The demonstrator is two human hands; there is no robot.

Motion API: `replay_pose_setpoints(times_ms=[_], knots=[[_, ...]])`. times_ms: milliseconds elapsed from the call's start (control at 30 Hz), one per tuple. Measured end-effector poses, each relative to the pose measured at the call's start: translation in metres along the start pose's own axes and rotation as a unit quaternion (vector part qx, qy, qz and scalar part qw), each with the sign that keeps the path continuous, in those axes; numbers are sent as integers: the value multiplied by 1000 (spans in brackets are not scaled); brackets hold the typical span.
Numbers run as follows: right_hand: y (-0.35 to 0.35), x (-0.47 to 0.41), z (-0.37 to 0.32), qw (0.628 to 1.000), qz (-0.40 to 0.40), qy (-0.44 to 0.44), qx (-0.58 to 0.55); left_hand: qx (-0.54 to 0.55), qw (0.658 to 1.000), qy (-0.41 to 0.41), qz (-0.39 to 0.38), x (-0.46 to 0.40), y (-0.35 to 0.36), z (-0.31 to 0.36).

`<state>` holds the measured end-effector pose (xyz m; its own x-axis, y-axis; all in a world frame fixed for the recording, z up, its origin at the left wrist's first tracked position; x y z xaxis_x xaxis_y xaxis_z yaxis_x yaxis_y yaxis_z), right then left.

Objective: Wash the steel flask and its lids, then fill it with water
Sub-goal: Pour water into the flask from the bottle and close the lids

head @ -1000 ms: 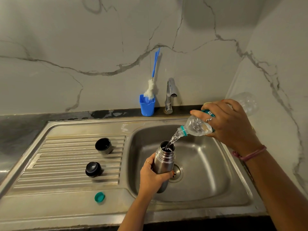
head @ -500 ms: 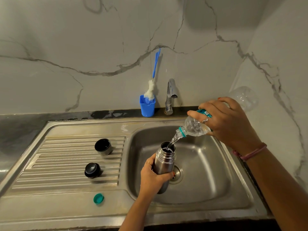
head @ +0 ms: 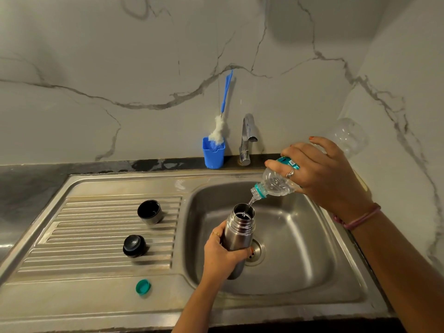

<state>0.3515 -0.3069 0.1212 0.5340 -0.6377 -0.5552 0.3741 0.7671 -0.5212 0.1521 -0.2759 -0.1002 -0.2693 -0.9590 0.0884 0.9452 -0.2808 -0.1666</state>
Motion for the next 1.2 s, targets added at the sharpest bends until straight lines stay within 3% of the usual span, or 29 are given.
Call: replay_pose_setpoints(times_ms=[1200], knots=[[-12,-27,-43,997,-9,-63,47,17,999,27,3,5,-22,17]])
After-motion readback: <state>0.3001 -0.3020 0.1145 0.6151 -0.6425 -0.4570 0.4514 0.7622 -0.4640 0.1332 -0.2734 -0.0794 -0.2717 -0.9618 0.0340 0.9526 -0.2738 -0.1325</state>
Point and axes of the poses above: each hand's wrist, its own x-axis away from the middle knuckle, its own y-axis out of the palm, z = x × y, the point moved 5 cm from there along -x, towards the middle knuckle, and after that the axes turned 1 degree about y, right-handed, at the moved point
